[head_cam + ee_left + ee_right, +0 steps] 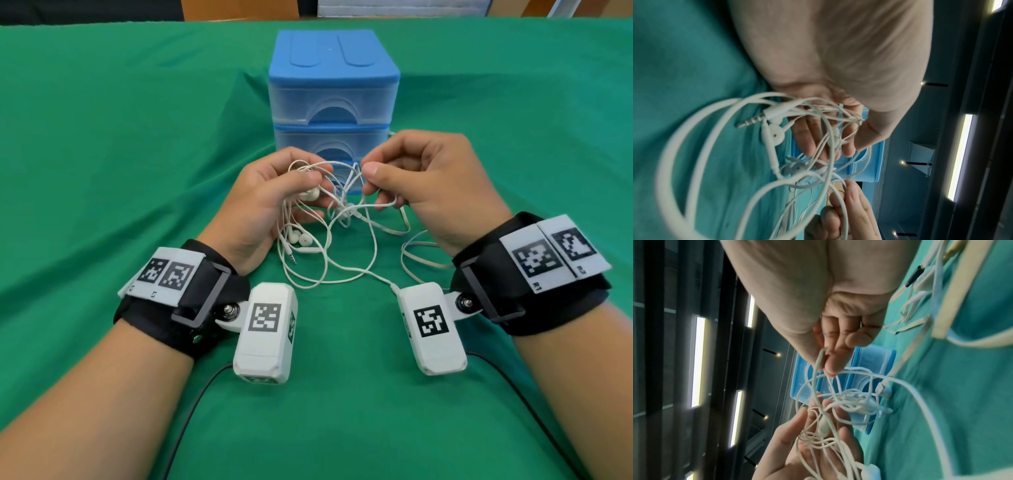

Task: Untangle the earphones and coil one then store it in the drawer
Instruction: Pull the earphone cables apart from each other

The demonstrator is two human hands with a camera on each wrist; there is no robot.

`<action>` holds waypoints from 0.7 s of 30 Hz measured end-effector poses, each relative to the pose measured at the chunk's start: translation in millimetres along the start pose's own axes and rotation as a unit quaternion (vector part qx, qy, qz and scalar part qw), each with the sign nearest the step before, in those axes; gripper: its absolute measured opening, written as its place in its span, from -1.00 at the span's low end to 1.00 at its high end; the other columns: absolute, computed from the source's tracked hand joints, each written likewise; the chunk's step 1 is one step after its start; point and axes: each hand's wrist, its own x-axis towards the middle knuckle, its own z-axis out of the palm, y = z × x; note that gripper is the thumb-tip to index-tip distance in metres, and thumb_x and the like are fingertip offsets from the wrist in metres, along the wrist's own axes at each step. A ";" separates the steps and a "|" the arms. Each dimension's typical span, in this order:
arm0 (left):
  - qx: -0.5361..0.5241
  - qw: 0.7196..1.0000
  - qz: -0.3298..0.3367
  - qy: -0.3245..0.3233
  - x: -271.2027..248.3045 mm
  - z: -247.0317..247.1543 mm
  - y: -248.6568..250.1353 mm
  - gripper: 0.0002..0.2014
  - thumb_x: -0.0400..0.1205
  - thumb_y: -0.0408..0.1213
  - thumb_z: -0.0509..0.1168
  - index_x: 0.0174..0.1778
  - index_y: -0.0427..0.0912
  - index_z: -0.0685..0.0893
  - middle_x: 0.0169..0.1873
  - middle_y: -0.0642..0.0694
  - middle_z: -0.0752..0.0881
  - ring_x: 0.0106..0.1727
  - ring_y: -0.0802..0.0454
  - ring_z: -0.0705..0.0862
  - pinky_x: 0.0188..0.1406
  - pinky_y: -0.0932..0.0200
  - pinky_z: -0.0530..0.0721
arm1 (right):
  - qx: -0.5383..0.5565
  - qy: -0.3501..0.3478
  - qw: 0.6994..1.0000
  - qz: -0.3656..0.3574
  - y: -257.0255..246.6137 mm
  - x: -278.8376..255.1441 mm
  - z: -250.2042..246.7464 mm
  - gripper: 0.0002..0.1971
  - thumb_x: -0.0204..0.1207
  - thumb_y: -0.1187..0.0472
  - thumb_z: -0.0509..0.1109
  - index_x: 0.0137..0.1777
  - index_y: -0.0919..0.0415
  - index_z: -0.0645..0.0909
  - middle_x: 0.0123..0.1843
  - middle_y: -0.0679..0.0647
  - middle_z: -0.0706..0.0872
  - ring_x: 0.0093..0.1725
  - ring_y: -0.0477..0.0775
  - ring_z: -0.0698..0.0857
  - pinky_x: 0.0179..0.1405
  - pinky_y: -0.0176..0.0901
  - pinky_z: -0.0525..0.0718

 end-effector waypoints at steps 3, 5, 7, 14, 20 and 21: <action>0.044 0.999 0.020 -0.002 -0.4 0.6 -3.8 -0.78 0.54 -0.51 0.48 0.05 -0.21 0.70 -0.17 -0.17 0.76 -0.17 -0.09 0.77 -0.13 0.10 0.76 | -0.002 -0.010 1.000 -0.007 -0.2 -0.5 0.9 -0.95 0.55 0.37 0.51 -0.07 0.37 0.75 -0.34 0.12 0.83 -0.49 -0.08 0.68 -0.43 -0.27 0.53; 0.059 0.998 0.028 -0.007 -0.6 1.0 -6.0 -0.69 0.48 -0.57 0.51 0.09 -0.22 0.70 -0.14 -0.18 0.77 -0.15 -0.08 0.73 -0.05 0.05 0.75 | -0.006 -0.026 1.000 -0.007 -0.4 -1.4 2.1 -0.93 0.55 0.38 0.50 -0.05 0.41 0.76 -0.31 0.20 0.83 -0.48 -0.10 0.67 -0.43 -0.32 0.55; 0.063 0.998 0.030 -0.011 -1.3 1.7 -6.5 -0.64 0.45 -0.58 0.54 0.12 -0.25 0.69 -0.12 -0.20 0.77 -0.15 -0.07 0.69 0.00 0.03 0.73 | -0.013 -0.040 0.999 -0.003 -0.5 -2.0 3.5 -0.95 0.56 0.37 0.50 -0.06 0.37 0.78 -0.28 0.24 0.83 -0.45 -0.10 0.67 -0.39 -0.30 0.58; 0.101 0.994 0.036 -0.035 -4.1 3.5 -5.8 -0.71 0.48 -0.54 0.54 0.11 -0.34 0.74 -0.11 -0.19 0.79 -0.11 -0.01 0.70 -0.01 0.15 0.69 | 0.083 -0.106 0.991 -0.005 -6.5 -6.2 10.1 -0.80 0.67 0.52 0.26 0.21 0.49 0.65 -0.17 0.46 0.79 -0.40 0.06 0.74 -0.33 -0.27 0.67; 0.090 0.995 0.040 -0.002 -2.2 3.0 -5.9 -0.88 0.53 -0.52 0.50 -0.06 -0.41 0.74 -0.24 -0.14 0.78 -0.23 0.01 0.73 -0.15 0.12 0.70 | 0.087 -0.071 0.994 0.000 -8.0 -4.3 6.4 -0.80 0.60 0.47 0.27 0.15 0.29 0.60 -0.26 0.26 0.81 -0.43 0.07 0.71 -0.39 -0.21 0.58; 0.076 0.996 0.039 0.010 -1.4 1.0 -5.9 -0.89 0.52 -0.54 0.50 -0.09 -0.33 0.74 -0.24 -0.15 0.78 -0.23 -0.02 0.74 -0.13 0.06 0.69 | 0.076 -0.043 0.996 0.000 -6.7 -3.2 4.9 -0.82 0.52 0.45 0.31 0.05 0.24 0.61 -0.29 0.24 0.79 -0.46 0.08 0.69 -0.42 -0.21 0.55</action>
